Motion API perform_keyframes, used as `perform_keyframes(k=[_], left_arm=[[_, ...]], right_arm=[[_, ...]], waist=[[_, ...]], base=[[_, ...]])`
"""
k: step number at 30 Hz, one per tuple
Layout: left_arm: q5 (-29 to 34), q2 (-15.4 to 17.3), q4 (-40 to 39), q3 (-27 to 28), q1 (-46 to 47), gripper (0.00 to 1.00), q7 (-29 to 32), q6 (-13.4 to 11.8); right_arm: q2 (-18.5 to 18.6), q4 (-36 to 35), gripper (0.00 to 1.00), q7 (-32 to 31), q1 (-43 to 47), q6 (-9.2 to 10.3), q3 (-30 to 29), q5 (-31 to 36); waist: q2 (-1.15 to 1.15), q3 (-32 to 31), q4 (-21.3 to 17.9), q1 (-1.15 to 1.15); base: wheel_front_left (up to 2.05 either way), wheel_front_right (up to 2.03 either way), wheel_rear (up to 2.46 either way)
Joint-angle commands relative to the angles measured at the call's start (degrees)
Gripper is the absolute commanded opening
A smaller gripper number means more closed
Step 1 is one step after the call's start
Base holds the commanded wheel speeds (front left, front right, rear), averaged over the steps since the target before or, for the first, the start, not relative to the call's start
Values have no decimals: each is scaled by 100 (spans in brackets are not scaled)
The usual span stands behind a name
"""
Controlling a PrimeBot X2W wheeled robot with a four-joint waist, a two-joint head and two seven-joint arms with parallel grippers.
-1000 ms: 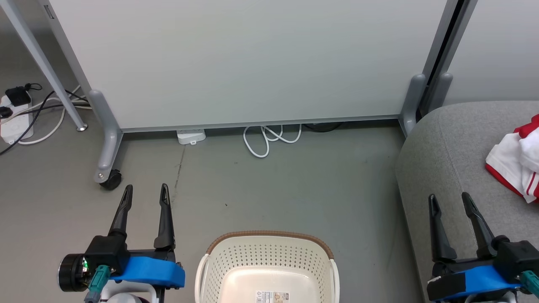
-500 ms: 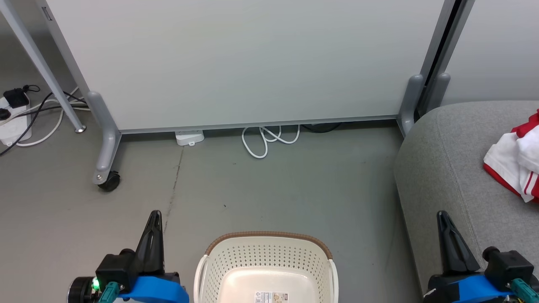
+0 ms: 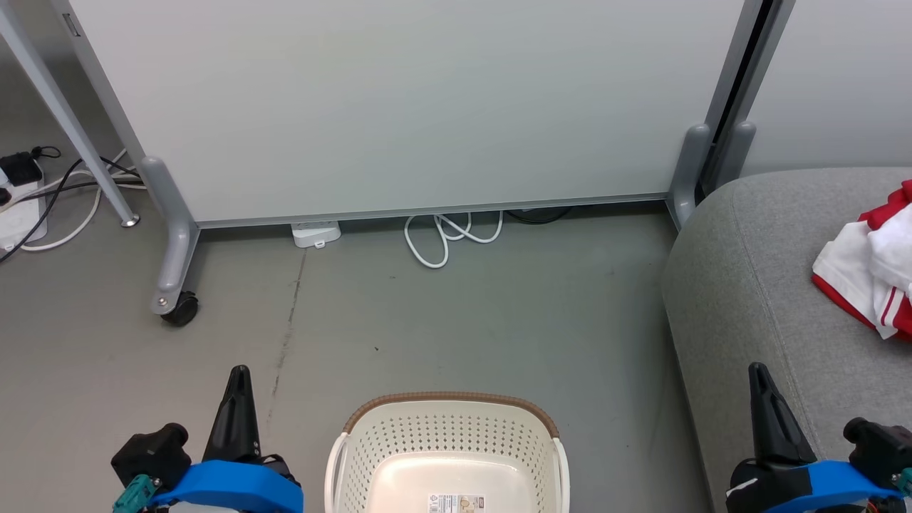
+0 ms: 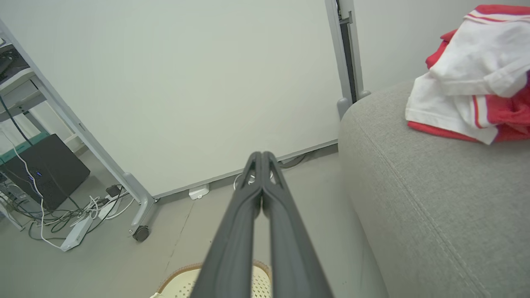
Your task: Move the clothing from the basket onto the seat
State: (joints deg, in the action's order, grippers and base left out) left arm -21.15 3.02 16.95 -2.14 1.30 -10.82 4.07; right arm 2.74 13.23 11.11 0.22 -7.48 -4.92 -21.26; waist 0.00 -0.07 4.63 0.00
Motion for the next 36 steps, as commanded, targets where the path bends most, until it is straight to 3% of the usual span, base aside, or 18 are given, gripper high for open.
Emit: perform_keyframes(k=[1,36], left_arm=[[-265,8,-109,65,173,0,53,32],[-3268,-1,-206,422,346,0,787,171]], right_arm=[[13,-81,0,-59,-160,0,-18,-282],[17,-23,0,-812,-395,-1,-81,-3272]], waist=[[0,0,-6,0],[0,8,-152,0]], base=[[0,0,0],[0,0,0]])
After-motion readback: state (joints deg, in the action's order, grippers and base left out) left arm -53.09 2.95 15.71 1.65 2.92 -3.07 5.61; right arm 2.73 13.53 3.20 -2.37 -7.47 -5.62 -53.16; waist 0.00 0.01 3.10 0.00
